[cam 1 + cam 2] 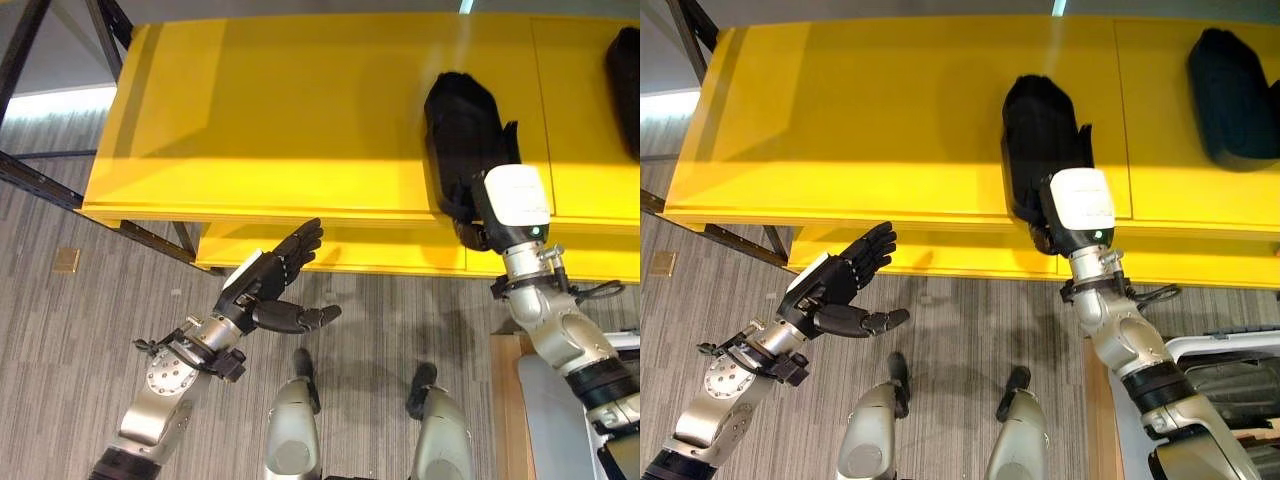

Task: Move parts from the plastic box to the shelf.

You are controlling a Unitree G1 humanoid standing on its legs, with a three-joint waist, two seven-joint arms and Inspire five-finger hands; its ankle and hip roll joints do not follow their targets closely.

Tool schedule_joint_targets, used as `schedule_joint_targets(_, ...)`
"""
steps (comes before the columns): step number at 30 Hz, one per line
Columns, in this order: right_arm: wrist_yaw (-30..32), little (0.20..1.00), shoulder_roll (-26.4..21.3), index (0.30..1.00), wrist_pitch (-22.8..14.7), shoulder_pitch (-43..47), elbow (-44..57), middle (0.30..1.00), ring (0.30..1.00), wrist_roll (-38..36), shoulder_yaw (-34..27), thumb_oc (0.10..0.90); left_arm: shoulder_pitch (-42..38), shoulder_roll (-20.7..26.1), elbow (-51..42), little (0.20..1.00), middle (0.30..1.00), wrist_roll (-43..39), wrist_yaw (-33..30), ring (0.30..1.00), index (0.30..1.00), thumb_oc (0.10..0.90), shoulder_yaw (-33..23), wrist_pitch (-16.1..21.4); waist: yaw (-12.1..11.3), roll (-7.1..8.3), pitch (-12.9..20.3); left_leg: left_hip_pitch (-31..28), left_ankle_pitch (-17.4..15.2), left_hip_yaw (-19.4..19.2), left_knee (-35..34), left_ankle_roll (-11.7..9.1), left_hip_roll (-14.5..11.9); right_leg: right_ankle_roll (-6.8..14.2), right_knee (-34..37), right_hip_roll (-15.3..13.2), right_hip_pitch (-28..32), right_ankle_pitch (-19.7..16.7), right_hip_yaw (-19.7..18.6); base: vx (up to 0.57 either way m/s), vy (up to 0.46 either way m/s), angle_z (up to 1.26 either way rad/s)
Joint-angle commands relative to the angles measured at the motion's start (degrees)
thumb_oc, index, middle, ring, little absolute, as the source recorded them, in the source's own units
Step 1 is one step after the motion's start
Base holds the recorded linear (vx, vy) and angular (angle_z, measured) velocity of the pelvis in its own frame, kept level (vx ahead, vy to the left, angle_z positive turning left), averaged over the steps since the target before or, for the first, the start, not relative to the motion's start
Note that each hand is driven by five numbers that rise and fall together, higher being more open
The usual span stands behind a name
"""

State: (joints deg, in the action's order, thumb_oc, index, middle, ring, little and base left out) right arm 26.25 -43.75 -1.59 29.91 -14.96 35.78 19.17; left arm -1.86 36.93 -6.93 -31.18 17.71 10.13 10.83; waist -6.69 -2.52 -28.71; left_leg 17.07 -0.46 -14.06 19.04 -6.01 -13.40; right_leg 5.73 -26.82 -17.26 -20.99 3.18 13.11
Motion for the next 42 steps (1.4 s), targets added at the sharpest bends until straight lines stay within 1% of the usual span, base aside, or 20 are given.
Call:
schedule_joint_targets(1,4.5,0.3,-3.7,0.3,0.0,11.8,0.2,0.3,0.3,-0.6,-2.2,0.4,-3.4,-0.6,-5.3,1.0,1.0,-1.9,-1.4,1.0,1.0,0.9,0.8,5.3,-1.6,0.35,1.6,0.9,-4.7,3.8,3.0,2.4,2.8,-1.0,-3.8,2.4,0.3,5.1,1.2,-0.1,-0.055,-0.01)
schedule_joint_targets(3,4.0,0.3,-5.4,0.3,1.4,14.8,-1.2,0.3,0.3,-1.3,-1.3,0.4,-4.6,-0.5,-5.1,1.0,1.0,-1.9,-1.4,1.0,1.0,0.9,1.1,4.9,-1.8,0.61,1.0,2.2,-4.8,4.0,3.8,2.4,3.1,-1.1,-4.5,2.4,-0.7,5.3,1.2,-0.11,-0.08,-0.02)
schedule_joint_targets(4,3.4,0.3,-6.7,0.3,1.9,17.0,-2.7,0.3,0.3,-0.3,-0.6,0.4,-5.3,-0.2,-5.4,1.0,1.0,-1.9,-1.0,1.0,1.0,0.9,1.3,4.5,-2.0,0.77,0.5,2.7,-5.2,4.2,4.5,2.4,3.3,-1.1,-4.8,2.5,-1.0,5.6,1.1,-0.09,-0.068,-0.04)
schedule_joint_targets(5,3.4,0.3,-6.8,0.3,1.9,17.3,-2.9,0.3,0.3,-0.3,-0.4,0.4,-5.3,-0.2,-5.4,1.0,1.0,-1.9,-1.0,1.0,1.0,0.9,1.3,4.5,-2.0,0.75,0.6,2.9,-4.9,4.2,4.3,2.4,3.3,-1.2,-4.6,2.6,-1.2,5.3,1.1,-0.08,-0.066,-0.07)
schedule_joint_targets(8,2.9,0.3,-8.6,0.3,1.9,21.2,-5.8,0.3,0.3,0.5,1.6,0.4,-6.1,0.1,-5.4,1.0,1.0,-2.0,-1.3,1.0,1.0,0.9,1.8,4.6,-2.5,0.92,-0.1,3.7,-5.4,4.5,5.2,2.4,3.5,-1.1,-5.2,2.6,-1.8,5.7,1.0,-0.05,-0.056,-0.06)
schedule_joint_targets(12,2.9,0.3,-10.4,0.3,1.6,25.3,-8.9,0.3,0.3,1.5,4.4,0.4,-7.0,0.7,-5.0,1.0,1.0,-2.2,-0.6,1.0,1.0,0.9,2.0,3.9,-3.1,1.41,-0.3,4.3,-5.2,4.8,5.4,2.4,3.3,-1.2,-5.3,2.9,-1.9,5.9,1.2,-0.03,-0.078,0.0)
schedule_joint_targets(13,3.3,0.3,-11.2,0.3,2.4,27.4,-10.1,0.3,0.3,1.4,6.1,0.4,-7.2,1.1,-5.1,1.0,1.0,-2.2,-0.1,1.0,1.0,0.9,2.2,3.8,-3.5,1.7,-0.4,4.6,-5.1,4.9,5.5,2.4,3.2,-1.3,-5.2,3.2,-1.9,6.0,1.4,-0.02,-0.096,-0.01)
schedule_joint_targets(16,3.4,0.3,-12.4,0.3,2.2,30.3,-11.8,0.3,0.3,2.4,8.1,0.4,-7.2,2.2,-4.9,1.0,1.0,-2.9,0.2,1.0,1.0,0.9,2.4,4.2,-4.1,2.12,-0.2,4.7,-4.9,5.0,5.2,2.3,3.0,-1.4,-4.9,3.5,-1.6,5.9,1.9,0.01,-0.095,0.01)
schedule_joint_targets(19,3.4,0.3,-12.7,0.3,2.6,32.2,-13.4,0.3,0.3,2.8,9.8,0.4,-7.4,2.4,-4.9,1.0,1.0,-2.9,0.3,1.0,1.0,0.9,2.6,4.1,-4.5,2.34,-0.1,4.4,-4.7,5.1,5.0,2.2,2.9,-1.6,-4.7,3.7,-1.1,6.0,2.2,0.03,-0.064,0.02)
schedule_joint_targets(20,3.6,0.3,-13.0,0.3,3.0,34.2,-14.5,0.3,0.3,3.0,11.1,0.4,-7.5,2.6,-4.9,1.0,1.0,-3.2,0.5,1.0,1.0,0.9,2.7,4.0,-4.8,2.5,0.1,4.4,-4.6,5.0,4.8,2.0,2.7,-1.7,-4.3,3.9,-0.7,6.0,2.6,0.04,-0.068,0.02)
schedule_joint_targets(22,4.8,0.3,-13.3,0.3,3.3,35.3,-15.4,0.3,0.3,3.0,12.0,0.4,-7.3,2.7,-4.6,1.0,1.0,-3.2,0.9,1.0,1.0,0.9,2.8,4.3,-5.0,2.62,0.2,4.3,-4.4,5.1,4.7,1.9,2.5,-1.8,-4.3,4.0,-0.5,6.1,2.9,0.04,-0.06,0.04)
schedule_joint_targets(27,3.9,0.3,-13.6,0.3,2.0,39.8,-18.4,0.3,0.3,1.8,14.7,0.4,-6.8,3.2,-4.8,1.0,1.0,-3.9,1.3,1.0,1.0,0.9,3.4,3.7,-5.9,2.91,0.7,3.4,-3.5,5.0,3.5,1.3,1.9,-2.0,-2.8,4.6,0.9,5.9,3.6,0.05,-0.05,0.08)
schedule_joint_targets(30,2.3,0.3,-13.5,0.3,2.7,42.2,-18.2,0.3,0.3,0.5,16.5,0.4,-6.5,3.1,-5.1,1.0,1.0,-3.4,1.1,1.0,1.0,0.9,3.8,3.7,-6.2,3.03,0.8,3.0,-3.0,5.0,2.8,1.0,1.6,-1.9,-2.4,4.6,1.4,5.8,4.0,0.03,-0.027,0.03)
schedule_joint_targets(34,0.9,0.3,-12.8,0.3,3.4,44.1,-18.5,0.3,0.3,0.5,18.0,0.4,-6.5,3.0,-5.5,1.0,1.0,-4.4,-0.3,1.0,1.0,0.9,4.0,2.9,-6.6,2.94,0.8,2.6,-2.8,4.9,2.5,0.9,1.5,-2.0,-2.6,4.5,1.8,6.0,4.4,0.04,-0.007,0.06)
schedule_joint_targets(37,0.0,0.3,-12.5,0.3,4.9,44.5,-18.6,0.3,0.3,-0.7,18.5,0.4,-6.3,2.9,-5.5,1.0,1.0,-3.9,0.1,1.0,1.0,0.9,3.9,2.6,-6.8,2.97,0.9,2.6,-2.8,5.0,2.7,0.8,1.5,-2.0,-3.0,4.4,1.9,6.2,4.6,0.04,-0.012,0.01)
schedule_joint_targets(38,-0.8,0.3,-12.3,0.3,5.9,45.1,-18.9,0.3,0.3,-1.7,18.8,0.4,-6.2,3.1,-5.5,1.0,1.0,-3.7,0.5,1.0,1.0,0.9,4.0,2.6,-7.0,2.97,0.8,2.8,-2.8,5.1,2.9,0.8,1.3,-2.1,-3.6,4.3,1.9,6.4,4.9,0.0,0.0,0.0)
schedule_joint_targets(42,-2.3,0.3,-11.5,0.3,7.3,44.7,-19.9,0.3,0.3,-2.1,18.9,0.4,-6.6,2.4,-5.3,1.0,1.0,-3.5,-0.1,1.0,1.0,0.9,4.5,2.6,-6.9,2.75,0.6,2.6,-2.7,5.2,2.9,0.7,1.5,-2.1,-4.0,4.1,1.9,6.6,5.1,0.03,0.015,0.02)
